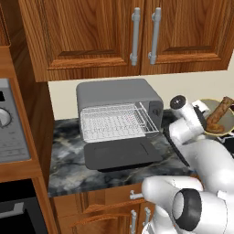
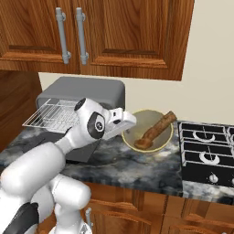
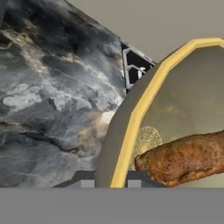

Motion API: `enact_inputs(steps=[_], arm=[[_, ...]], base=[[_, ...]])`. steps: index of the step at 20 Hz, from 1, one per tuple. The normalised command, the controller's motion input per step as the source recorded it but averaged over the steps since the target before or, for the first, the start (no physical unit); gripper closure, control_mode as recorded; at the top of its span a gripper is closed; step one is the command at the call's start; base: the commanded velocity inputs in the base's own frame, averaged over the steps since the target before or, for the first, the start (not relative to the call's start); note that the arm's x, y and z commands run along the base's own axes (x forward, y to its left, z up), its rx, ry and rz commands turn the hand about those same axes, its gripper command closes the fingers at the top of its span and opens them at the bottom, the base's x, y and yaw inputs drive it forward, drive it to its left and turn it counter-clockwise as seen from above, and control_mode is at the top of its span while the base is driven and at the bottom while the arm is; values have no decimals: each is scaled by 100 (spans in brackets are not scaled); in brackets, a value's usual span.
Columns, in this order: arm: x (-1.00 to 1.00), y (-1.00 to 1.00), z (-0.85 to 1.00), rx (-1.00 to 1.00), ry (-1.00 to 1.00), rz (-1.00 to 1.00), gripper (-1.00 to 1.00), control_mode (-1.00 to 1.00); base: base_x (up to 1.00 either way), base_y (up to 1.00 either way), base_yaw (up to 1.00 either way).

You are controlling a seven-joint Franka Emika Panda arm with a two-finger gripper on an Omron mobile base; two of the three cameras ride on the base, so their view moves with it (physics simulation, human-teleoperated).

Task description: Pick up the heated bread from the toaster oven and place it in the bowl. Then move the bread bowl to the dining counter.

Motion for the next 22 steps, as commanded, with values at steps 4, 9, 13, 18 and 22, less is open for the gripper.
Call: enact_inputs(steps=[4,9,13,18,22], arm=[[-57,81,100,-5,31,20,100,-100],[-52,84,100,0,34,33,100,-100],[-62,62,76,1,9,47,100,-100],[-12,4,2,0,-2,7,100,-100],[0,0,0,0,0,0,100,100]], base=[[0,0,0],[0,0,0],[0,0,0],[0,0,0],[-78,0,47]])
